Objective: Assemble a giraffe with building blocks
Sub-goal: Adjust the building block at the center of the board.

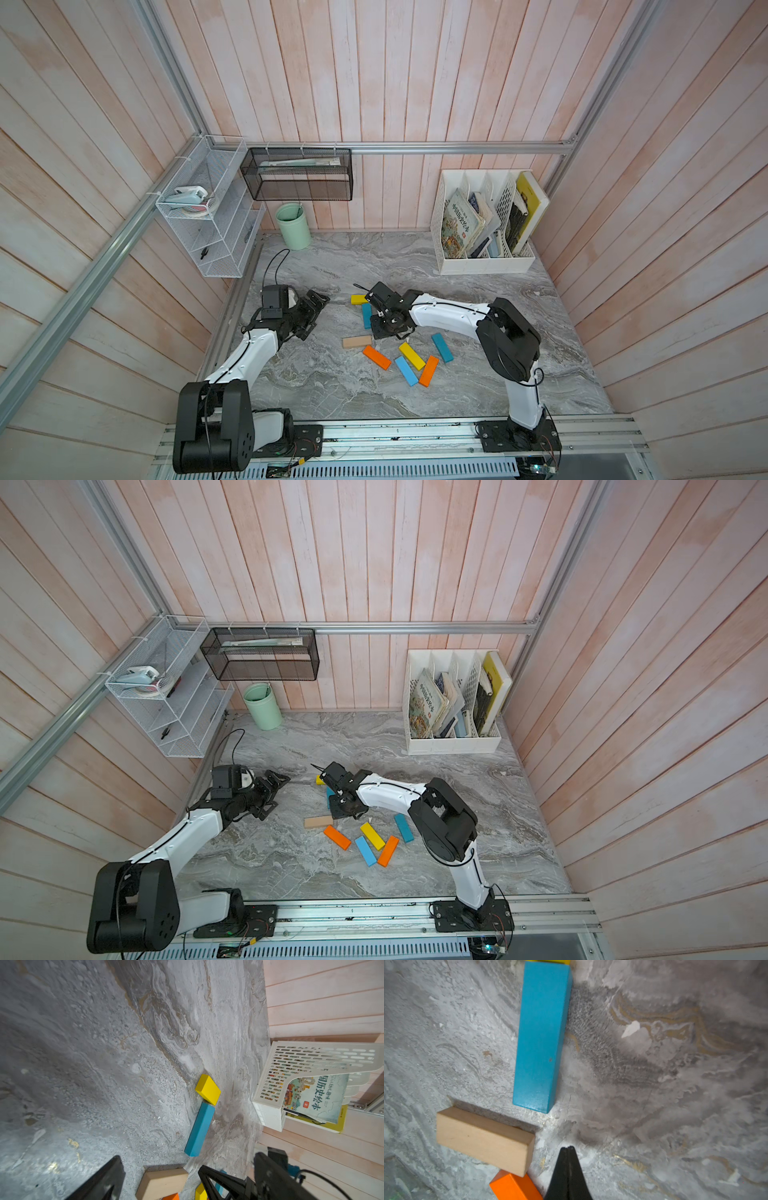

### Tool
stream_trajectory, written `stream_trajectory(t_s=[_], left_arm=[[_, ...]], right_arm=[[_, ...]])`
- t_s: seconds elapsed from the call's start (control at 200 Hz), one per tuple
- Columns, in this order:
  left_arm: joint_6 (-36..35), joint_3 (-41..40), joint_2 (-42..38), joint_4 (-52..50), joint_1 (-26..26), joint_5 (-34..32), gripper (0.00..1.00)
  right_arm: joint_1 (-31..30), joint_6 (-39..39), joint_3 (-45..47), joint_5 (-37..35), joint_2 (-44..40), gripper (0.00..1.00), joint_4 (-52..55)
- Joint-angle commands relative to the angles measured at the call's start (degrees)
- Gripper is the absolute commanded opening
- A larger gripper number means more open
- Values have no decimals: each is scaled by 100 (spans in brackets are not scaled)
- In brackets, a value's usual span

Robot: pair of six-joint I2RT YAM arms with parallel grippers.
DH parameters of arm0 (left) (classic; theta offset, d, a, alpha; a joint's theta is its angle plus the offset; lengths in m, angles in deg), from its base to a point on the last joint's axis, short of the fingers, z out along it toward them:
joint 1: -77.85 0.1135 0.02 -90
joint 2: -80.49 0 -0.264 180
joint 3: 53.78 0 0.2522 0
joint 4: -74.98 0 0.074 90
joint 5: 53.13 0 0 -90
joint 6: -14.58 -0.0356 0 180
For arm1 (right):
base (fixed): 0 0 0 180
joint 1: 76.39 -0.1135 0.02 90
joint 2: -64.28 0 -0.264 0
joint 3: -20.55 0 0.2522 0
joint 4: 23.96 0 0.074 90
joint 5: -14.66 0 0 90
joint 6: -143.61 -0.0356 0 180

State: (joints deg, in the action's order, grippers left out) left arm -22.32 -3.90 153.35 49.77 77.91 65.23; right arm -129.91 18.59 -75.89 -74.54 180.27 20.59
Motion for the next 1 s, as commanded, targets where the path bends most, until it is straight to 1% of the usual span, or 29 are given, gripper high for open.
stream_trajectory(t_s=[0.0, 0.15, 0.37, 0.475, 0.615, 0.66, 0.795, 0.89, 0.995], left_arm=[[-123, -121, 58, 209, -278, 18, 100], [24, -241, 150, 421, -455, -51, 100], [-11, -277, 248, 548, -481, -164, 100], [-11, -278, 403, 758, -511, -134, 100], [-55, -221, 649, 1007, -616, -129, 100], [-63, -204, 733, 1074, -651, -128, 100], [-86, -157, 1044, 1283, -768, -55, 100], [-37, -111, 1247, 1501, -909, 32, 100], [7, -92, 1381, 1921, -1096, 89, 100]], right_arm=[[17, 60, 71, 242, 37, 0, -171], [-103, -90, 694, 462, -229, 0, -480], [-623, -518, 1666, 686, -700, 0, -985], [-907, -714, 1839, 748, -811, 0, -1098], [-1185, -838, 1812, 714, -871, 0, -1087], [-1193, -868, 1807, 621, -933, 0, -1030], [-1092, -874, 1766, -1, -1301, 0, -702], [-847, -823, 1878, -254, -1642, 0, -566], [-483, -732, 2131, -352, -2086, 0, -558]])
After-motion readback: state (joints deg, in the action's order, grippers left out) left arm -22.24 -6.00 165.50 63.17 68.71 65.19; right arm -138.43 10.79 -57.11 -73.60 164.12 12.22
